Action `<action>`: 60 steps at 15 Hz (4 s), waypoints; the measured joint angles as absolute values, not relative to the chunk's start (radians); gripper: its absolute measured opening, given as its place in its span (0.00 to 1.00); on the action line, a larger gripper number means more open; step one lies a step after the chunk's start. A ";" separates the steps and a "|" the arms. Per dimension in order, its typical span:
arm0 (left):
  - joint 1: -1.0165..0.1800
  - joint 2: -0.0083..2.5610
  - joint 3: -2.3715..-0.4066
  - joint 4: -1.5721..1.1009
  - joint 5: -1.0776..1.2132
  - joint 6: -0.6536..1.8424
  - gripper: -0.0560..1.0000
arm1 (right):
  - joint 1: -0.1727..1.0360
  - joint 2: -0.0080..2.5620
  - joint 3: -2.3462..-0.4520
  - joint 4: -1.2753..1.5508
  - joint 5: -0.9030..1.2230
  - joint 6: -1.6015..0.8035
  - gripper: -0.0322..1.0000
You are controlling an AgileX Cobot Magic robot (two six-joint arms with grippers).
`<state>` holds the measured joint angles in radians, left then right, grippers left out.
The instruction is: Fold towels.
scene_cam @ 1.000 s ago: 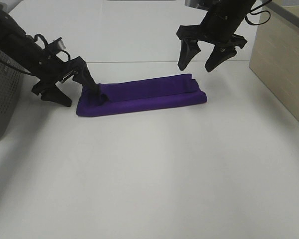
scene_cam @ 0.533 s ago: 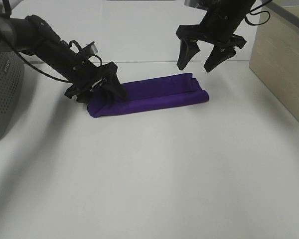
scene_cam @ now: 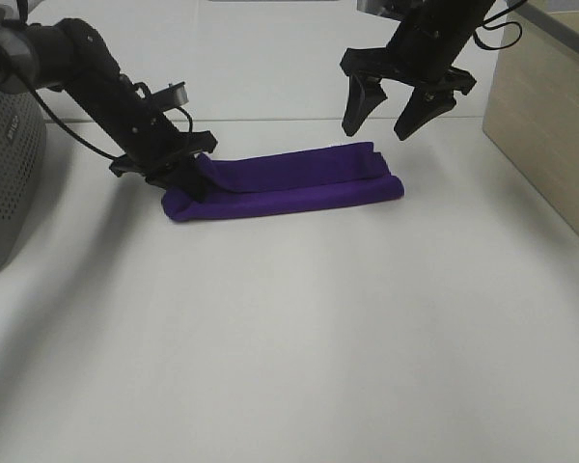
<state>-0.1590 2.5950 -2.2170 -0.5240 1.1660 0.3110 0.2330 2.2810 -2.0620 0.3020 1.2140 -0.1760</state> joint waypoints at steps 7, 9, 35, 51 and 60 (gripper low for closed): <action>-0.119 2.541 -2.357 -0.505 1.206 0.311 0.08 | 0.233 2.249 -2.062 0.298 1.215 -0.176 0.76; -0.154 2.542 -2.362 -0.534 1.206 0.334 0.08 | 0.233 2.208 -2.062 0.296 1.216 -0.176 0.76; -0.212 2.371 -2.367 -0.226 1.162 0.084 0.70 | 0.233 2.063 -2.062 0.383 1.218 -0.247 0.76; -0.138 1.256 -1.338 0.000 1.105 -0.073 0.86 | 0.085 0.901 -1.155 0.051 1.220 -0.018 0.78; -0.138 0.271 -0.546 0.042 0.949 -0.058 0.86 | 0.084 0.067 -0.711 0.006 1.215 -0.023 0.78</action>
